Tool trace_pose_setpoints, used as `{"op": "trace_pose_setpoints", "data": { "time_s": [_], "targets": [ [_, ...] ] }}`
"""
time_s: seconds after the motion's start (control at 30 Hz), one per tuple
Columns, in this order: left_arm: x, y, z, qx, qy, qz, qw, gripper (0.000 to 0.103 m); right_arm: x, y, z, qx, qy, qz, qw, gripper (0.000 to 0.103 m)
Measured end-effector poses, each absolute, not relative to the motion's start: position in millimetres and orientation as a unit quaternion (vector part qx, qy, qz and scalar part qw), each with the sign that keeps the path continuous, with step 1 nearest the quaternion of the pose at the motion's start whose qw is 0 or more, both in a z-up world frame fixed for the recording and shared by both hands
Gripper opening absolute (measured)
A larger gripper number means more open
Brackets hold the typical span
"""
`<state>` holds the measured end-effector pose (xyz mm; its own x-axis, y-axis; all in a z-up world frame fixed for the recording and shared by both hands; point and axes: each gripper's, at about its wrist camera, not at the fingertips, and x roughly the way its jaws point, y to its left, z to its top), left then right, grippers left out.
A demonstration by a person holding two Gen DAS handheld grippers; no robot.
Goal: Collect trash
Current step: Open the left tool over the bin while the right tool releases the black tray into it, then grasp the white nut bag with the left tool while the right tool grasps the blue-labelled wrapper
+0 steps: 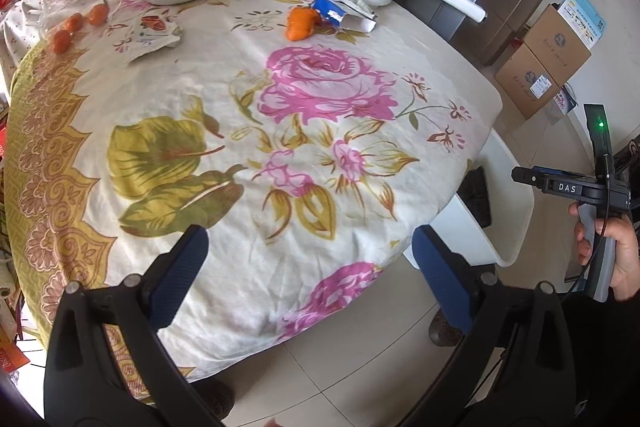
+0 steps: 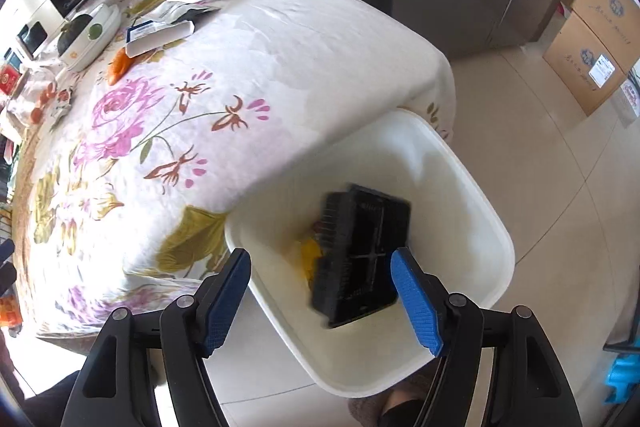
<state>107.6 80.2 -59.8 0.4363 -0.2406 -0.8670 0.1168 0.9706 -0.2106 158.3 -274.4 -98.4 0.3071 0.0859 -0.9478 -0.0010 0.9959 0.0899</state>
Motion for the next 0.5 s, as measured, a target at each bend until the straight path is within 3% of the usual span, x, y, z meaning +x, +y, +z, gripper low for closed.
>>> {"op": "trace_pose_setpoints", "data": {
  "time_s": [0.5],
  "targets": [
    [100, 152, -67, -0.091, 0.517, -0.046, 0.850, 0.102, 180, -188, -80, 0.020, 0.573, 0.087, 0.815, 0.075]
  ]
}}
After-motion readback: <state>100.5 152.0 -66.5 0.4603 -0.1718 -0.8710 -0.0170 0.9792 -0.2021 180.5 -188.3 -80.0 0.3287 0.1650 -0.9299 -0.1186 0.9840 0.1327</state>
